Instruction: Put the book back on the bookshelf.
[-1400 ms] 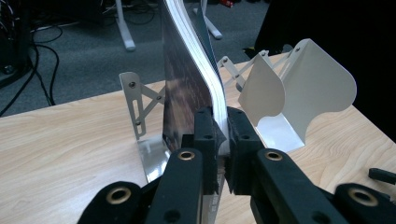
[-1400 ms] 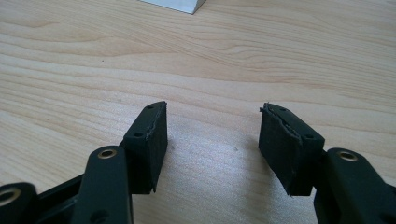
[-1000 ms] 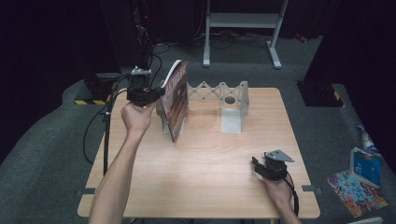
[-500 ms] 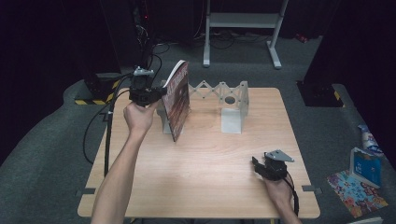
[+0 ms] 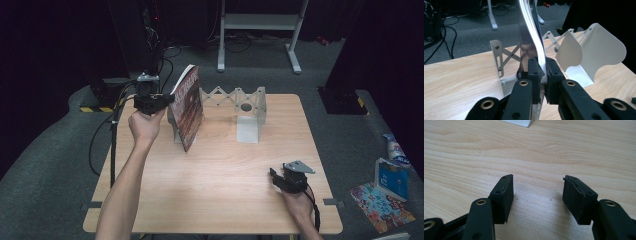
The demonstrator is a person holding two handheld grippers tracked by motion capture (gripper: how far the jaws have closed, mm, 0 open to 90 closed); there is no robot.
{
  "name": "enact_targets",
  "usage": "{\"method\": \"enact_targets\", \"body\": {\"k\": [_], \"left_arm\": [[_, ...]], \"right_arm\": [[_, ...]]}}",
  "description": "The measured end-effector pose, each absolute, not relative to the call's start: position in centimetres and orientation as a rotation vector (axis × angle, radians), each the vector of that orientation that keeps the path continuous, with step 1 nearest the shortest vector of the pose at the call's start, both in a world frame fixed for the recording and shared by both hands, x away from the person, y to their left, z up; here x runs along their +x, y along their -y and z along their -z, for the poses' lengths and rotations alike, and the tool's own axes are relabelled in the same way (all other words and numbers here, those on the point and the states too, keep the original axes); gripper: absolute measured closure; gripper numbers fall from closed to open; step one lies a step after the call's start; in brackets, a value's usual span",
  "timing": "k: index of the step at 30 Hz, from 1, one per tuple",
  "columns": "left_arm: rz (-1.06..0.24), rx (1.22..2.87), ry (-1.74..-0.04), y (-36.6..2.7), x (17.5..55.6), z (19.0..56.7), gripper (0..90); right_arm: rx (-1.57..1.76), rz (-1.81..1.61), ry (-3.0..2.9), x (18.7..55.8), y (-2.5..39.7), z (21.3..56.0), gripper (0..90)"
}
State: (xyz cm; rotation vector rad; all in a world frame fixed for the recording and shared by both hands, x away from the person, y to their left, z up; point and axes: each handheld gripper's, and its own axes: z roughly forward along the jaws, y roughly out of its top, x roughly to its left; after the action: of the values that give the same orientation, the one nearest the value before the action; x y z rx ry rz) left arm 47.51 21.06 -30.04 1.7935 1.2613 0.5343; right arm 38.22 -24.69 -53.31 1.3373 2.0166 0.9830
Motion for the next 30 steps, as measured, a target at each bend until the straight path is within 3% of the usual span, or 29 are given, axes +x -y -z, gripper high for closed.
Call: {"method": "enact_targets", "body": {"k": [30], "left_arm": [[-0.536,1.728,-1.363,-24.1,47.5,30.9,83.0]], "right_arm": [[1.342,-0.984,-2.017,38.2,24.6,53.3,41.7]]}}
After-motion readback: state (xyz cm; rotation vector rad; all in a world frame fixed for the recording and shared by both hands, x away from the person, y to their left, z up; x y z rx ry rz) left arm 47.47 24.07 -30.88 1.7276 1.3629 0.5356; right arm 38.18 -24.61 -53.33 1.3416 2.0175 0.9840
